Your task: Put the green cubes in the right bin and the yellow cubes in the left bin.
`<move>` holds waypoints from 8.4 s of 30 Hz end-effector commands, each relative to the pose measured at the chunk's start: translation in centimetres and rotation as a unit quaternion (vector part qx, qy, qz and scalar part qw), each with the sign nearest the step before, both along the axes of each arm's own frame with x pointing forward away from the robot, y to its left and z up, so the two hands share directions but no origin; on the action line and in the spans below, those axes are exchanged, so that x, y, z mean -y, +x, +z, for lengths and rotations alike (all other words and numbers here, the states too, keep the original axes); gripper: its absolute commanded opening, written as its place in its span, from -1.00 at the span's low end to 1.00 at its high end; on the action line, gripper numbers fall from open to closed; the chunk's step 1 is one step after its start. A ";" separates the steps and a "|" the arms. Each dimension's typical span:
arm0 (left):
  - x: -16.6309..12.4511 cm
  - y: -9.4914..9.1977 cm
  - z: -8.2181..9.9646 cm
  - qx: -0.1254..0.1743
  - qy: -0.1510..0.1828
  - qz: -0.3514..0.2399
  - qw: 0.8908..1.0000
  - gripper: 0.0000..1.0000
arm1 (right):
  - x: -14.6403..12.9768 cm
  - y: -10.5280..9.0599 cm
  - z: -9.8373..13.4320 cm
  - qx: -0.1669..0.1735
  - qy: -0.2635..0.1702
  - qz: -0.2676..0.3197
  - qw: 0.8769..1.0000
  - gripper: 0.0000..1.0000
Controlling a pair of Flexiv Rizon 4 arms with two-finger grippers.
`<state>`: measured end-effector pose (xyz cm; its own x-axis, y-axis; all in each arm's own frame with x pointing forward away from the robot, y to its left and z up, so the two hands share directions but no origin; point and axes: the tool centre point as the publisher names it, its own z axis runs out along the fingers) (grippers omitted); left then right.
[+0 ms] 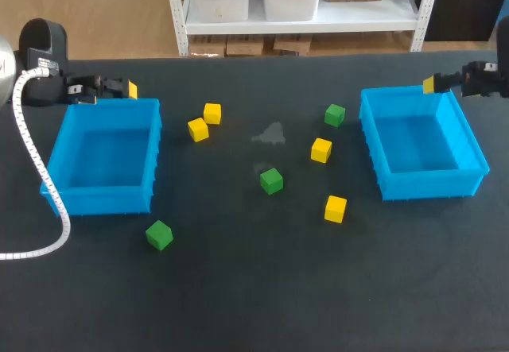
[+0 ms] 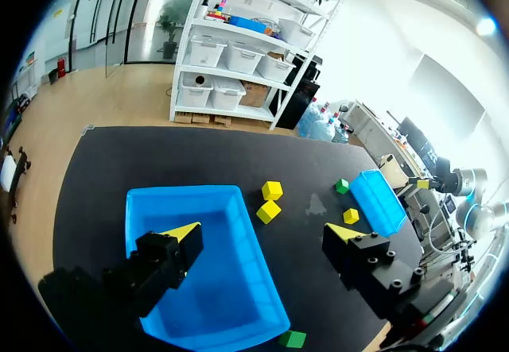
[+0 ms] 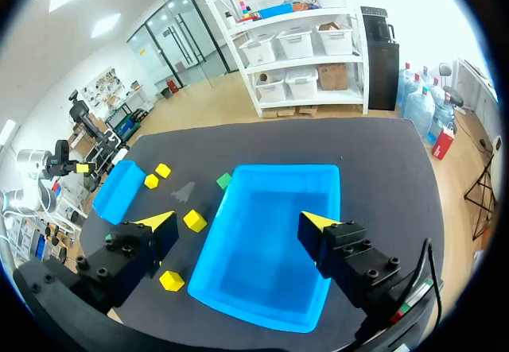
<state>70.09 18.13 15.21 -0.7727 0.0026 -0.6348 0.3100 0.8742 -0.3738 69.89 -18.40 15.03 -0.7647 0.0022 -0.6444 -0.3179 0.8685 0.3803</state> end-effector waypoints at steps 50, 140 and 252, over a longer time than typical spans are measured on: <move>-0.2 0.0 -0.2 0.003 -0.004 -0.003 1.000 1.00 | -16.8 -0.7 -0.9 -0.079 -0.238 0.130 0.959 1.00; -0.2 0.0 -0.2 0.003 -0.004 -0.003 1.000 1.00 | -23.1 -0.6 -9.2 -0.135 -0.303 0.080 0.940 -1.00; -0.2 0.0 -0.2 0.003 -0.004 -0.003 1.000 1.00 | -13.4 13.3 -13.4 -0.120 -0.403 0.329 0.846 1.00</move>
<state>70.09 18.13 15.20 -0.7726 0.0025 -0.6348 0.3099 0.8742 -0.3737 82.85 -5.14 1.89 -0.5384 -0.8403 -0.0641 -0.8299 0.5419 -0.1327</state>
